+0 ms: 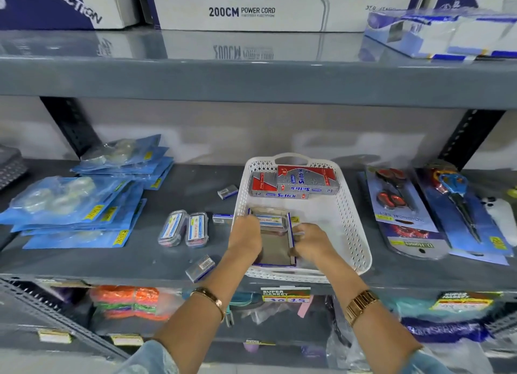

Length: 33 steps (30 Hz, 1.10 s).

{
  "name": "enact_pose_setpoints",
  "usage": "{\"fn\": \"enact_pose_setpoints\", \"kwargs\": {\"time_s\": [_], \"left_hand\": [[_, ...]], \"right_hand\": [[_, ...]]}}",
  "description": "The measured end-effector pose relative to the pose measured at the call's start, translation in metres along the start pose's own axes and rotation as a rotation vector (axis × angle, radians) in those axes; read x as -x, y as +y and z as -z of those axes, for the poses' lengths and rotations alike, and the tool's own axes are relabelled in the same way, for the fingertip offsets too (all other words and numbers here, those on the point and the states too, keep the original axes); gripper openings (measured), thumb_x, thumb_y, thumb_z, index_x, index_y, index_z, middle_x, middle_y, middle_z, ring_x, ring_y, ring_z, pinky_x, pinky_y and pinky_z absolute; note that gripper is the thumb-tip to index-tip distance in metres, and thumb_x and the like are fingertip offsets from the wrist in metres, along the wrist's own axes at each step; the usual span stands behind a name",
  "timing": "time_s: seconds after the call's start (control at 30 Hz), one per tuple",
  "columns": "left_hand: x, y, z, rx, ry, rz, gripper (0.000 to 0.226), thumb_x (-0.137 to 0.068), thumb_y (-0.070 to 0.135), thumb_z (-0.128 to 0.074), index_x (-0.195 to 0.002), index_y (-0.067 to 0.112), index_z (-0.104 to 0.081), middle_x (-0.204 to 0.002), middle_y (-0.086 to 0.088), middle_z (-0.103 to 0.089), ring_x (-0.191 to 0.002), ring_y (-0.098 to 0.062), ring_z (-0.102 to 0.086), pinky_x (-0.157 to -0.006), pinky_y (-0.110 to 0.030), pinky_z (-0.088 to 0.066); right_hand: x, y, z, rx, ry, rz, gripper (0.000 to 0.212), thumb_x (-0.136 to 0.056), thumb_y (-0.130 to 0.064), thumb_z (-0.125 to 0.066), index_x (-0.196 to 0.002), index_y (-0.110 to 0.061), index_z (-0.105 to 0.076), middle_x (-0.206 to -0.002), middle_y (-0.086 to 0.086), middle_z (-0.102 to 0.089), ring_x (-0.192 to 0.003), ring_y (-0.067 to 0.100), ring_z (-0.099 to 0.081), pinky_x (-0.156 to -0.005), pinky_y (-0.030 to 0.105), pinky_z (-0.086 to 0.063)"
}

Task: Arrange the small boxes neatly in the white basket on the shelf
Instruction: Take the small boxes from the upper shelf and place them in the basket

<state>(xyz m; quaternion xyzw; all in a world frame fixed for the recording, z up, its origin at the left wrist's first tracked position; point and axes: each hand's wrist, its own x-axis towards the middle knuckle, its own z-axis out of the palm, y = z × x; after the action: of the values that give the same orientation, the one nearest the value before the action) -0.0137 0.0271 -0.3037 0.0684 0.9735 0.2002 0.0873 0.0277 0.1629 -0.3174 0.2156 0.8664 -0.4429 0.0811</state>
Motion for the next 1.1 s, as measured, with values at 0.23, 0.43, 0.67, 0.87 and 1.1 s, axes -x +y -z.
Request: {"fn": "enact_pose_setpoints", "kwargs": {"time_s": [0.23,0.43,0.67,0.87,1.1], "left_hand": [[-0.001,0.005,-0.008,-0.169,0.049,-0.023,0.030,-0.093,-0.005,-0.044,-0.121,-0.003,-0.055,-0.121,-0.020,-0.059,-0.108,-0.033,-0.061,-0.088,-0.036,-0.052],[0.005,0.008,-0.003,-0.230,0.094,-0.032,0.031,-0.093,-0.005,-0.045,-0.122,0.001,-0.054,-0.121,-0.016,-0.061,-0.109,-0.030,-0.062,-0.088,-0.036,-0.052],[0.021,0.020,0.029,-0.123,0.318,-0.115,0.024,-0.092,-0.002,-0.046,-0.112,0.002,-0.058,-0.113,-0.016,-0.065,-0.101,-0.030,-0.064,-0.083,-0.034,-0.053],[0.050,0.039,0.067,-0.034,0.801,-0.422,0.029,-0.071,0.005,-0.078,-0.098,0.000,-0.069,-0.086,-0.016,-0.073,-0.079,-0.028,-0.070,-0.065,-0.030,-0.057],[0.079,0.058,0.097,0.097,1.036,-0.653,0.022,-0.072,-0.001,-0.077,-0.093,-0.004,-0.070,-0.086,-0.017,-0.072,-0.078,-0.031,-0.070,-0.068,-0.033,-0.060]], "right_hand": [[-0.003,0.000,-0.004,0.168,0.039,0.009,0.038,-0.072,0.002,-0.071,-0.108,-0.005,-0.062,-0.115,0.016,-0.067,-0.105,0.031,-0.063,-0.091,0.036,-0.053],[0.004,-0.002,0.001,0.201,0.046,0.014,0.043,-0.074,-0.001,-0.071,-0.115,-0.008,-0.060,-0.118,0.014,-0.065,-0.106,0.029,-0.061,-0.089,0.031,-0.050],[0.031,-0.014,0.012,0.219,0.306,0.185,0.033,-0.086,-0.003,-0.058,-0.119,-0.009,-0.060,-0.122,0.013,-0.064,-0.113,0.029,-0.059,-0.097,0.034,-0.046],[0.062,-0.039,0.024,0.241,0.566,0.358,0.037,-0.088,-0.009,-0.057,-0.125,-0.013,-0.055,-0.119,0.012,-0.065,-0.111,0.029,-0.058,-0.093,0.035,-0.048],[0.106,-0.063,0.043,0.261,0.889,0.682,0.034,-0.081,0.004,-0.061,-0.114,0.003,-0.065,-0.122,0.021,-0.065,-0.115,0.036,-0.060,-0.099,0.044,-0.047]]}}
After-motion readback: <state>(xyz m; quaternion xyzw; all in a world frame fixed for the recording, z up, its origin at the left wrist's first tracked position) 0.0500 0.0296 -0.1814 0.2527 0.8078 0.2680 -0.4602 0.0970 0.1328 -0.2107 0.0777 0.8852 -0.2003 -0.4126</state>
